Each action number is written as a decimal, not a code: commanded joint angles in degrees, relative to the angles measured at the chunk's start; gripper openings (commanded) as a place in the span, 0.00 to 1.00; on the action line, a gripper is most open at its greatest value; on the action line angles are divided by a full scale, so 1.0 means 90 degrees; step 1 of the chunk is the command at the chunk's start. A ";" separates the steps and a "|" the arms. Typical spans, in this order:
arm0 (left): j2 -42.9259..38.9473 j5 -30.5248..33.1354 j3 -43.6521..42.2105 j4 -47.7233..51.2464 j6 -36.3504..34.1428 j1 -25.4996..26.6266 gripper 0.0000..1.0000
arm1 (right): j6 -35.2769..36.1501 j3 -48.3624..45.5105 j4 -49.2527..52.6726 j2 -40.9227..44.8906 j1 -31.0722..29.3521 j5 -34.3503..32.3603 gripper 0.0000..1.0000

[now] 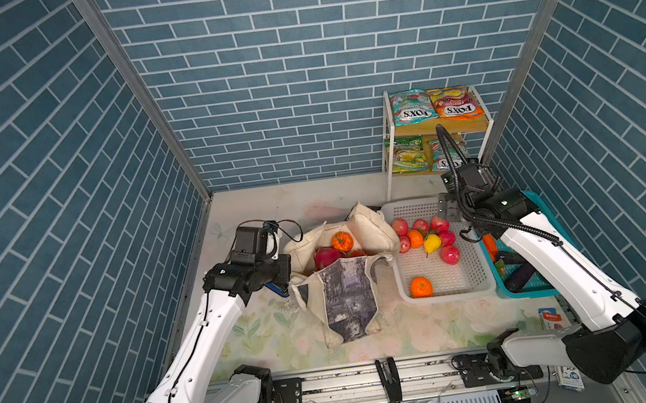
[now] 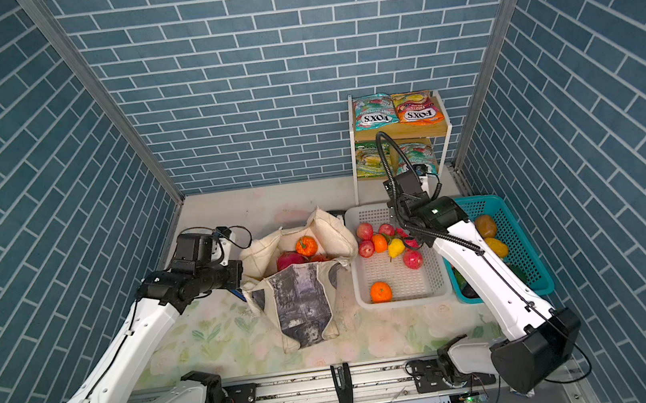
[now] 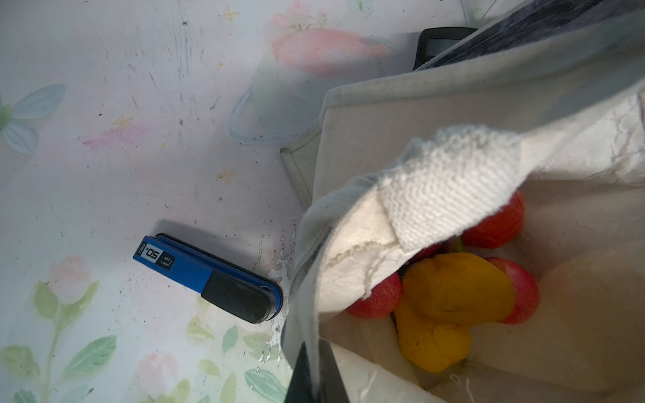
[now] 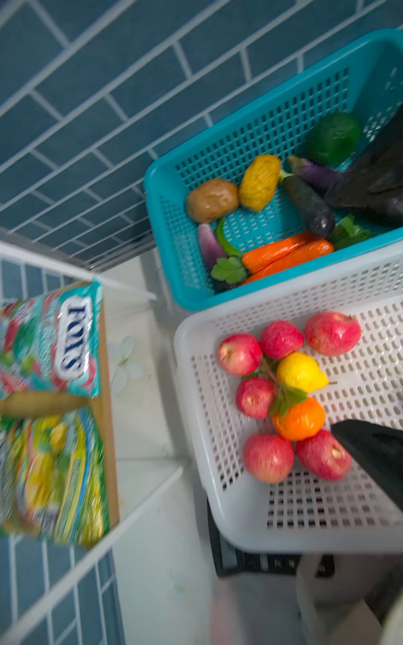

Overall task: Place the food into the grocery bag and tie it
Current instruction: 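Raise the right gripper out of the bag and move it over the teal basket, then move the right gripper past the baskets toward the snack shelf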

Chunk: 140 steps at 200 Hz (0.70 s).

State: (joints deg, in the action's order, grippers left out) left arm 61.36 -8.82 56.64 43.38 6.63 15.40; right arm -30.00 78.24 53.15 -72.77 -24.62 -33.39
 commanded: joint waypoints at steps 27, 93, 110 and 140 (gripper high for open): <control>-0.0006 -0.0029 -0.0044 0.0073 -0.0053 -0.0021 0.05 | -0.0602 -0.0777 0.0025 0.0143 0.0820 0.0460 0.95; -0.0006 -0.0055 -0.0034 0.0078 -0.0053 -0.0021 0.05 | -0.0280 -0.1226 -0.0134 -0.0296 0.1923 0.0806 0.95; -0.0002 -0.0055 -0.0034 0.0064 -0.0053 -0.0021 0.05 | -0.0261 -0.1310 -0.0204 -0.0342 0.2108 0.0859 0.94; -0.0029 -0.0043 -0.0024 0.0080 -0.0072 -0.0021 0.05 | -0.0277 -0.1435 -0.0415 -0.0332 0.2494 0.1274 0.93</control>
State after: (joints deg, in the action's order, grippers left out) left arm 61.36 -8.84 56.64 43.38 6.63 15.40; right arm -32.56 66.28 50.87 -75.59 -4.29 -25.08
